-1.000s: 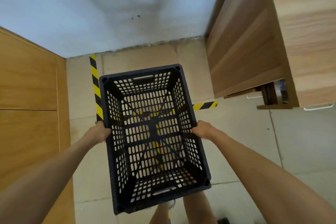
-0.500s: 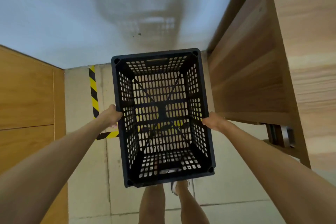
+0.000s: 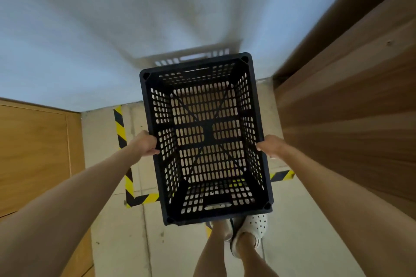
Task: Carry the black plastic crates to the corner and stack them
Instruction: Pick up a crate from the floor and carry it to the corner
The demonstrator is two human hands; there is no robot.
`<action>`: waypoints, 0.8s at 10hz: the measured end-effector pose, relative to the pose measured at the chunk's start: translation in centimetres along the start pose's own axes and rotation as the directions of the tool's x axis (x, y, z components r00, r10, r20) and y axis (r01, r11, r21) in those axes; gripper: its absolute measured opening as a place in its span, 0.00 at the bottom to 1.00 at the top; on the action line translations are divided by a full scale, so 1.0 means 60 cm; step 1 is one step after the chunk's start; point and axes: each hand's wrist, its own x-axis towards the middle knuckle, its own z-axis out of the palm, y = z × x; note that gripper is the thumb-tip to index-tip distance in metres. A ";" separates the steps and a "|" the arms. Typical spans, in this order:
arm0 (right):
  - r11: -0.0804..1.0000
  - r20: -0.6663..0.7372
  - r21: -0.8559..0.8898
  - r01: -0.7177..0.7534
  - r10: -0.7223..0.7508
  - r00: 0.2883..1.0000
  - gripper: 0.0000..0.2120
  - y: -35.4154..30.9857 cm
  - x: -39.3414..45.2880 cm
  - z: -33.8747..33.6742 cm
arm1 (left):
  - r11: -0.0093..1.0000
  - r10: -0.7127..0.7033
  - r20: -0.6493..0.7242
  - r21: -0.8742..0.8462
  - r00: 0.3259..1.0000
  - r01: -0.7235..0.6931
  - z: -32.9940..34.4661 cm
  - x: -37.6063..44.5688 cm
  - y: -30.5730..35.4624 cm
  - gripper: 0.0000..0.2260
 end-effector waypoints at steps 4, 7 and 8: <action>0.997 0.073 -0.070 -0.031 0.036 0.997 0.27 -0.040 0.150 0.028 | 0.926 -0.048 -0.114 -0.378 0.992 0.002 0.026 0.147 0.020 0.20; 0.997 0.084 -0.074 -0.004 0.010 0.996 0.27 -0.028 0.234 0.054 | 0.994 -0.049 -0.084 -0.097 0.995 0.041 0.069 0.224 -0.008 0.19; 0.996 0.065 -0.087 0.010 -0.004 0.998 0.26 -0.035 0.235 0.055 | 0.991 -0.085 -0.080 -0.110 0.993 0.076 0.069 0.248 -0.016 0.19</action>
